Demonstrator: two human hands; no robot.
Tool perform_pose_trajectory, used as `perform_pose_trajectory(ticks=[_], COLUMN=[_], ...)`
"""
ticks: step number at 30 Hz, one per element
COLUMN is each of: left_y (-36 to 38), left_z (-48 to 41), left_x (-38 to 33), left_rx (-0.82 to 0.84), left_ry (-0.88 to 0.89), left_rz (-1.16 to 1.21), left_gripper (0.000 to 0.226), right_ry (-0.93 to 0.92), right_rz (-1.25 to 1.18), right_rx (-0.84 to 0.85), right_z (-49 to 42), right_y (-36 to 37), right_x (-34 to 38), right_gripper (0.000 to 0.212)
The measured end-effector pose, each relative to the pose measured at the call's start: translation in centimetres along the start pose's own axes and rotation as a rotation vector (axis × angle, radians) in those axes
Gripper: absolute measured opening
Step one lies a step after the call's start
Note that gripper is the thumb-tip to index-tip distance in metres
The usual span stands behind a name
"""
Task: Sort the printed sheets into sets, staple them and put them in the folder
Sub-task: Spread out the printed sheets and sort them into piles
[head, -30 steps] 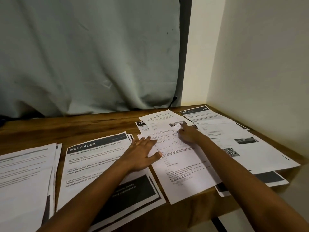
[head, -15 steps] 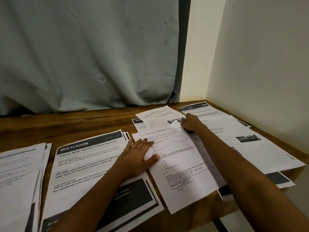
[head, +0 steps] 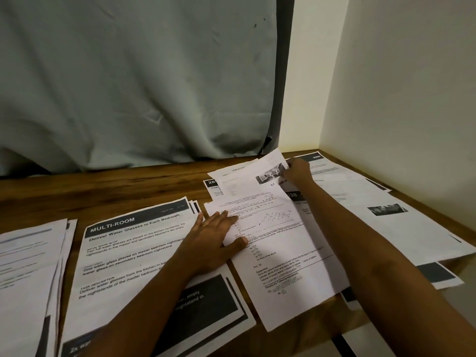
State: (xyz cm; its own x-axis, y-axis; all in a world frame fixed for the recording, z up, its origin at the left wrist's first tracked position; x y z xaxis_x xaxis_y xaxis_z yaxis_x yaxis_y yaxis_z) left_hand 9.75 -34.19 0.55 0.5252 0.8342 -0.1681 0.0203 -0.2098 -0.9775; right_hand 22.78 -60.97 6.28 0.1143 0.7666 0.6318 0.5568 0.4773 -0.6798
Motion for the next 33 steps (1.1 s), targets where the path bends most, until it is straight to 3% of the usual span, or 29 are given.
perform_pose_trajectory(ticks=[5,11,15,21,24,26,30,33], left_y=[-0.1,0.0,-0.2,-0.2,-0.2,-0.5,-1.6,-2.0], left_z=[0.1,0.0,0.2,0.4,0.4,0.5,0.9,1.2], left_x=[-0.2,-0.1,-0.2,-0.2,0.4,0.9,1.3,1.7], left_rx=[-0.001,-0.001,-0.011,-0.066,-0.173,-0.285,-0.464,-0.529], left_ry=[0.009,0.012,0.005,-0.005,-0.055,-0.101,-0.164,-0.226], left_rz=[-0.001,-0.01,0.008,0.07,0.308,0.519,0.763,0.862], left_gripper=[0.081,0.08,0.087,0.086,0.088,0.09,0.089,0.091], right_ry=[-0.026,0.051,-0.002,0.064,0.176,0.228,0.124,0.034], right_rz=[-0.358,-0.6,-0.698,-0.862,-0.872,-0.718,-0.374,-0.213], right_rx=[-0.183,-0.487,-0.743,-1.038,-0.917,-0.728,-0.306,-0.102], right_z=[-0.3,-1.4,-0.7,-0.1,-1.0,-1.7,-0.6,2.2], right_y=[-2.4,-6.4,-9.5,-14.5,-15.4,-15.0,-12.6,-10.2], right_x=[1.9,3.9,4.7,4.8,3.7,2.5,1.6,1.8], right_gripper=[0.013,0.018,0.003,0.012,0.001,0.018,0.021,0.037])
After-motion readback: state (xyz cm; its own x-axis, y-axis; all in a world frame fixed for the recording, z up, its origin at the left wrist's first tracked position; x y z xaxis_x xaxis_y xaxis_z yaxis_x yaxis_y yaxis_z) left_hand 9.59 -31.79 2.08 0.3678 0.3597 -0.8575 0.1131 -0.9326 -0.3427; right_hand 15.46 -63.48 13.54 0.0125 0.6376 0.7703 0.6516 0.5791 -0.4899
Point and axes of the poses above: each hand's wrist, its own z-axis away from the middle knuckle, its own y-axis out of the palm, x = y × z, the point moved 4 cm from there along -z, towards the middle knuckle, and after that the axes turned 5 degrees about -x, right-handed, at the moved point
